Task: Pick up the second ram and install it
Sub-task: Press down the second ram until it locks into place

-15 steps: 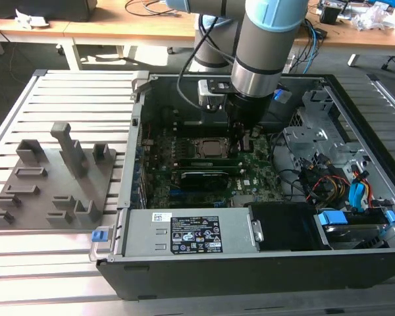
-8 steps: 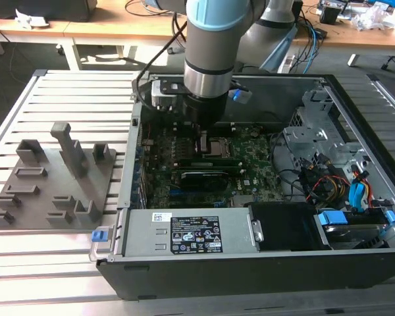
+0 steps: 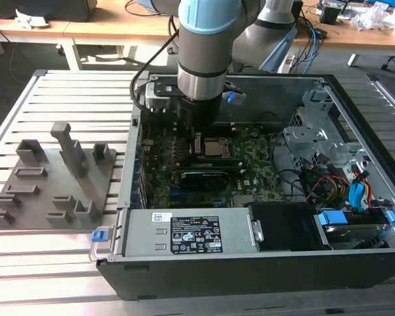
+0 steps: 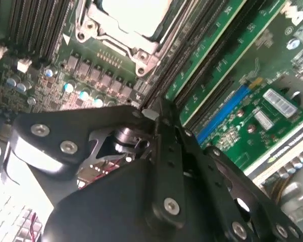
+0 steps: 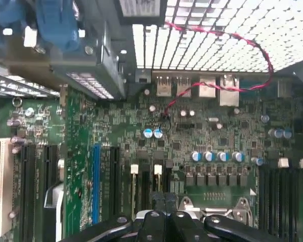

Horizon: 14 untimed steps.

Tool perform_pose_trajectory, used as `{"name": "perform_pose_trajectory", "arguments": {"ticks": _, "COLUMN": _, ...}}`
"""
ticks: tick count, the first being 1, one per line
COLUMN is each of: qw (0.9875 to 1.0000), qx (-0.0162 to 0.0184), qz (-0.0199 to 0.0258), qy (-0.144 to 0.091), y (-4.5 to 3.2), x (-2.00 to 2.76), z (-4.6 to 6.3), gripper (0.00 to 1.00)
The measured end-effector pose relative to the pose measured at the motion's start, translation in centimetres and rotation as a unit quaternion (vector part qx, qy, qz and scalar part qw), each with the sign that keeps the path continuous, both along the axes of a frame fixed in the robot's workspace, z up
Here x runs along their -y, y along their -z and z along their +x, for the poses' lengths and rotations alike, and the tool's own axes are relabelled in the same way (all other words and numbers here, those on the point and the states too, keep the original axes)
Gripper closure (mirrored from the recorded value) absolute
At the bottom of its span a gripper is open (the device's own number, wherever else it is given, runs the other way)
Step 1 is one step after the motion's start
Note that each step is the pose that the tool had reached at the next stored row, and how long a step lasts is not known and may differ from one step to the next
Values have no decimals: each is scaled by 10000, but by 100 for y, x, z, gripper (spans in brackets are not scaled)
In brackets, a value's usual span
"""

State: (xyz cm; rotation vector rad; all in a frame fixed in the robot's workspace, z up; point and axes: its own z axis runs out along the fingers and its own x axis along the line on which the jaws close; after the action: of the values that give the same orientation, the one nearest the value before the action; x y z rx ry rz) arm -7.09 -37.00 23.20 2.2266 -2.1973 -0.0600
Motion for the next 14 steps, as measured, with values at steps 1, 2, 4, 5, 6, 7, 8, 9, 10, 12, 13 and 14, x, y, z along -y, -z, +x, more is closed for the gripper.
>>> {"name": "perform_pose_trajectory", "arguments": {"ticks": 1, "qw": 10000, "qx": -3, "qz": 0, "qy": 1, "y": 0, "x": 0, "z": 47, "gripper": 89}}
{"name": "perform_pose_trajectory", "arguments": {"ticks": 2, "qw": 10000, "qx": -5, "qz": -1, "qy": 1, "y": -1, "x": -3, "z": 114, "gripper": 89}}
{"name": "perform_pose_trajectory", "arguments": {"ticks": 4, "qw": 10000, "qx": -6, "qz": 0, "qy": 2, "y": -26, "x": -19, "z": 189, "gripper": 89}}
{"name": "perform_pose_trajectory", "arguments": {"ticks": 5, "qw": 10000, "qx": -5, "qz": 0, "qy": 2, "y": -55, "x": -26, "z": 203, "gripper": 89}}
{"name": "perform_pose_trajectory", "arguments": {"ticks": 6, "qw": 10000, "qx": -5, "qz": -1, "qy": 2, "y": -104, "x": -31, "z": 208, "gripper": 89}}
{"name": "perform_pose_trajectory", "arguments": {"ticks": 7, "qw": 10000, "qx": -5, "qz": 0, "qy": 3, "y": -144, "x": -35, "z": 209, "gripper": 89}}
{"name": "perform_pose_trajectory", "arguments": {"ticks": 8, "qw": 10000, "qx": -5, "qz": 0, "qy": 3, "y": -209, "x": -42, "z": 210, "gripper": 89}}
{"name": "perform_pose_trajectory", "arguments": {"ticks": 9, "qw": 10000, "qx": -6, "qz": 0, "qy": 2, "y": -258, "x": -46, "z": 210, "gripper": 89}}
{"name": "perform_pose_trajectory", "arguments": {"ticks": 10, "qw": 10000, "qx": -5, "qz": 0, "qy": 1, "y": -361, "x": -52, "z": 211, "gripper": 89}}
{"name": "perform_pose_trajectory", "arguments": {"ticks": 12, "qw": 10000, "qx": -5, "qz": 1, "qy": 2, "y": -408, "x": -53, "z": 210, "gripper": 89}}
{"name": "perform_pose_trajectory", "arguments": {"ticks": 13, "qw": 10000, "qx": -5, "qz": 1, "qy": 2, "y": -409, "x": -53, "z": 210, "gripper": 89}}
{"name": "perform_pose_trajectory", "arguments": {"ticks": 14, "qw": 10000, "qx": -5, "qz": 1, "qy": 3, "y": -409, "x": -53, "z": 210, "gripper": 89}}
